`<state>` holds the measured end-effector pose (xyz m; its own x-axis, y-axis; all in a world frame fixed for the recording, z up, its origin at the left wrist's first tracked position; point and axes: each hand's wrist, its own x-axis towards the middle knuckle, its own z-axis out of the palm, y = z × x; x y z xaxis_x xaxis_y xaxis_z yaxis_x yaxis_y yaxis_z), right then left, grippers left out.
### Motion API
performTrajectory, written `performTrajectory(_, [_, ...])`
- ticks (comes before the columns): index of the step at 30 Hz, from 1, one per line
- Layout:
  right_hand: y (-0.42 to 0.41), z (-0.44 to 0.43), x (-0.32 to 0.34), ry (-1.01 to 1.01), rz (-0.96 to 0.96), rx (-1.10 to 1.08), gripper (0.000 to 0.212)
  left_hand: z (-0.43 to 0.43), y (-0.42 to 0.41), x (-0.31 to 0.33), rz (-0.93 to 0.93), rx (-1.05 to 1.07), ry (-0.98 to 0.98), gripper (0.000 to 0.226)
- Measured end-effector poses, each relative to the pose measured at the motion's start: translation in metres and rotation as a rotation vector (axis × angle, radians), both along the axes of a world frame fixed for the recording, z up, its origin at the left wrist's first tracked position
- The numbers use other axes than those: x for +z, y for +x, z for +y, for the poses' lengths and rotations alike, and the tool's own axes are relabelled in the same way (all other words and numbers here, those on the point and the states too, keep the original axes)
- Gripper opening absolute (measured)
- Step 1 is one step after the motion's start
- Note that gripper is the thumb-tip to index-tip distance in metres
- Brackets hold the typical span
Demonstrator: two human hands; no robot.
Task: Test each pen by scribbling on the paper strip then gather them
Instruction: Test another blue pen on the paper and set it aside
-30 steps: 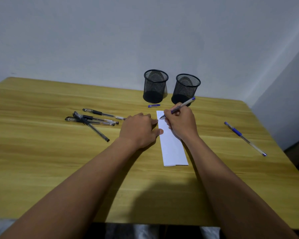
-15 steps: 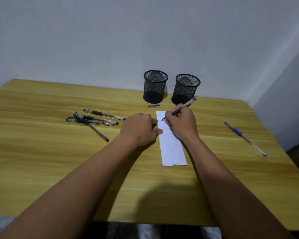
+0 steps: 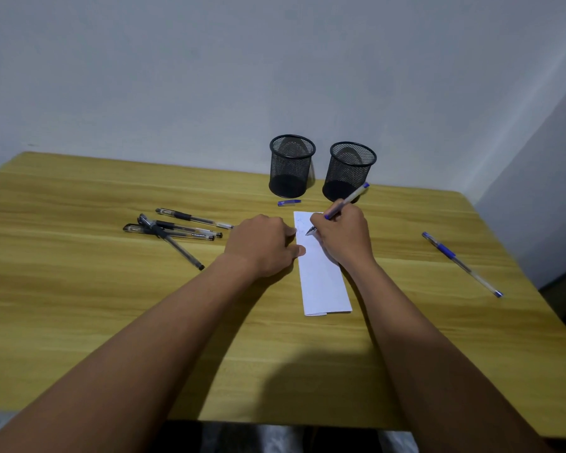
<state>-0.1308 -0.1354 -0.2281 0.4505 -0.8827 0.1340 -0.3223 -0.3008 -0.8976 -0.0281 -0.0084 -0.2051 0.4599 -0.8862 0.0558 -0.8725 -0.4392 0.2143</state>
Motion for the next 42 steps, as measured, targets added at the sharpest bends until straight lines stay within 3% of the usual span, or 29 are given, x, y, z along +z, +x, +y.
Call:
performTrajectory(8, [-0.003, 0.003, 0.014, 0.183, -0.144, -0.038, 0.017, 0.0, -0.002, 0.003, 0.0, 0.006, -0.014, 0.045])
performTrajectory(15, [-0.004, -0.001, 0.022, 0.237, -0.268, -0.016, 0.013, -0.004, 0.004, 0.017, 0.168, 0.121, -0.135, 0.029])
performTrajectory(19, [-0.005, -0.004, 0.031, 0.244, -0.324, -0.006, 0.015, -0.021, 0.023, 0.015, 0.111, 0.193, -0.271, 0.02])
performTrajectory(28, [-0.016, -0.019, 0.042, 0.283, -0.355, -0.024, 0.016, -0.053, 0.04, -0.009, -0.009, 0.171, -0.288, 0.019])
performTrajectory(33, [-0.018, -0.021, 0.044, 0.255, -0.347, -0.015, 0.01, -0.051, 0.034, 0.001, 0.158, 0.132, -0.483, 0.014])
performTrajectory(36, [-0.022, -0.014, 0.054, 0.337, -0.433, 0.015, 0.004, -0.041, 0.025, 0.022, 0.282, 0.098, -0.605, 0.013])
performTrajectory(42, [-0.032, 0.004, 0.074, 0.419, -0.532, 0.063, 0.004, -0.025, 0.004, 0.053, 0.415, -0.004, -0.712, 0.009])
